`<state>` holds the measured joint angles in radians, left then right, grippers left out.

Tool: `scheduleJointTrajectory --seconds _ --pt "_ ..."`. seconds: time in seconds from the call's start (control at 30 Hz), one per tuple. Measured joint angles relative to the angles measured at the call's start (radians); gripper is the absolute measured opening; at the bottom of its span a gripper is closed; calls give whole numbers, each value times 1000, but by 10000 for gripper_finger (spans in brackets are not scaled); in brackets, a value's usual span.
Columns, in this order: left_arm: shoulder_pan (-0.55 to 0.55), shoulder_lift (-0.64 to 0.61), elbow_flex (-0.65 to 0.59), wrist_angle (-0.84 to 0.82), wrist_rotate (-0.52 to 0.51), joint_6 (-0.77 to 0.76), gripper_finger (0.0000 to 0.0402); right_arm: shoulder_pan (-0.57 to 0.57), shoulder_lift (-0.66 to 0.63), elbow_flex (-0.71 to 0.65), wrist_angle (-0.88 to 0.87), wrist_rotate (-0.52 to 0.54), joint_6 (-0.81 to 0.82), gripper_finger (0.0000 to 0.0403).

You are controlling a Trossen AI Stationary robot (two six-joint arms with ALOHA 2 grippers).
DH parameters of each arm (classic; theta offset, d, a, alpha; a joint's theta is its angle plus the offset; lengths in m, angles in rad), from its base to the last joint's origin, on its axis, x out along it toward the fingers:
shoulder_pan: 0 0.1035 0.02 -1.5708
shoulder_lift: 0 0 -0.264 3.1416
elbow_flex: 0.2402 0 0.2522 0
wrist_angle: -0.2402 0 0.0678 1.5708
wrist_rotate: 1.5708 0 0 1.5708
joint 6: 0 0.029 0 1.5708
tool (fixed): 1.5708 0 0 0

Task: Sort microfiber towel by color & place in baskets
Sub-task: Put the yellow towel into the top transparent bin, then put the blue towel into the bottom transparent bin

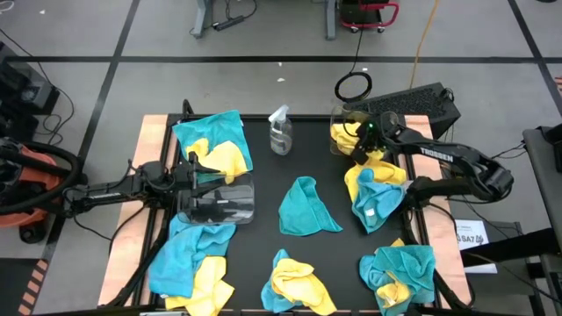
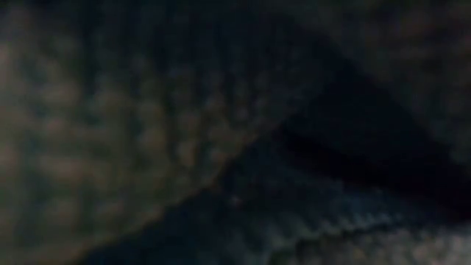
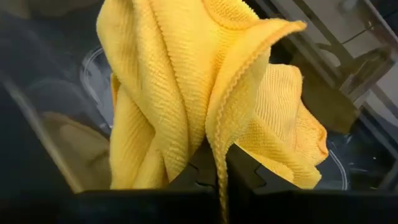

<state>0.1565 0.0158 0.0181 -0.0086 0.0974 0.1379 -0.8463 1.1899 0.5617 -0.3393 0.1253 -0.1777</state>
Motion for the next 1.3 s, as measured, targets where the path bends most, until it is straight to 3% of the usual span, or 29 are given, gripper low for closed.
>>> scheduleJointTrajectory --seconds 0.53,0.77,1.3 --pt "0 0 0 0 0 0 221 1 94 -1 25 4 27 85" --pt "0 0 0 0 0 0 221 1 53 12 -11 6 33 116" --pt "0 0 0 0 0 0 221 5 -89 199 -219 -1 63 213"
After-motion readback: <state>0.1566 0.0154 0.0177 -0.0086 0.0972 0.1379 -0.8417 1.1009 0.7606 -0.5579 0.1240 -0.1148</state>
